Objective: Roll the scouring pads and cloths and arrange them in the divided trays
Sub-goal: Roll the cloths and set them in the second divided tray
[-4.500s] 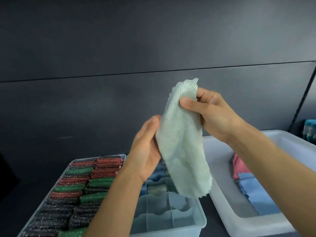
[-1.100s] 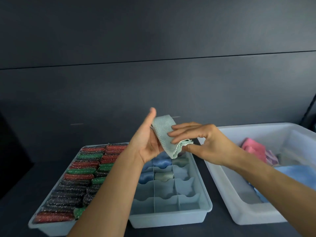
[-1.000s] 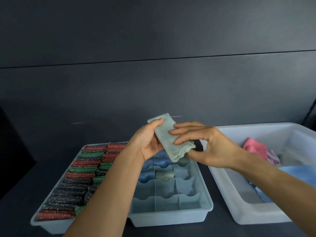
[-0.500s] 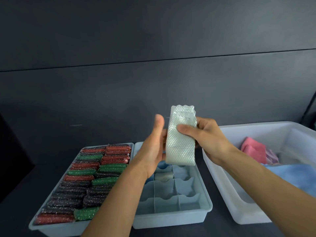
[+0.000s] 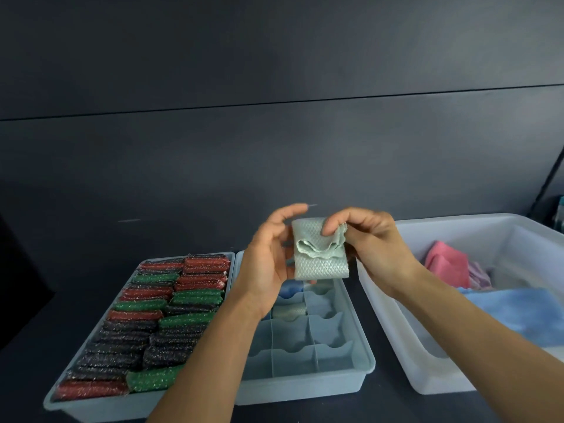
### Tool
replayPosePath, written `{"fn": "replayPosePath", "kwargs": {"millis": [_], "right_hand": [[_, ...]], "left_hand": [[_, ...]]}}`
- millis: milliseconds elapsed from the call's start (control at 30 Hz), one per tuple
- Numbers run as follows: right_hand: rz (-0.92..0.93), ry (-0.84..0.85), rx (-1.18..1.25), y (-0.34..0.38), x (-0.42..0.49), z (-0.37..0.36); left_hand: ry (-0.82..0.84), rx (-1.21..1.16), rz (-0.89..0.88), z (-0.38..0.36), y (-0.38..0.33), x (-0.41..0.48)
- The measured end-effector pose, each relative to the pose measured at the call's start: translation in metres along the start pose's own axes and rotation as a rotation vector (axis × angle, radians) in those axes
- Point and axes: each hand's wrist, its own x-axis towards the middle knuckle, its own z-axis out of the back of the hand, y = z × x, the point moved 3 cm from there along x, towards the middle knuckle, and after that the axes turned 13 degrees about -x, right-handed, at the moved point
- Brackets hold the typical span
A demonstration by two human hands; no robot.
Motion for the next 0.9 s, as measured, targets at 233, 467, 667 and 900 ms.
{"fn": "replayPosePath", "kwargs": {"millis": [233,467,667,900], "right_hand": [[0.006,0.003,-0.029,0.001,-0.002,-0.001],[-0.167,0.186,0.141,-0.015,-0.004,-0.007],[-0.211,0.266,0.369,-0.020,0.000,-0.011],[-0.061,0.267,-0.445,-0.039,0.005,-0.001]], "left_hand": [[0.020,0.255,0.037,0.007,0.001,-0.004],[0.051,0.315,-0.183,0.011,-0.002,-0.003],[0.138,-0.074,0.068,0.023,0.007,0.003],[0.211,0.290,0.221,0.047,0.035,0.023]]}}
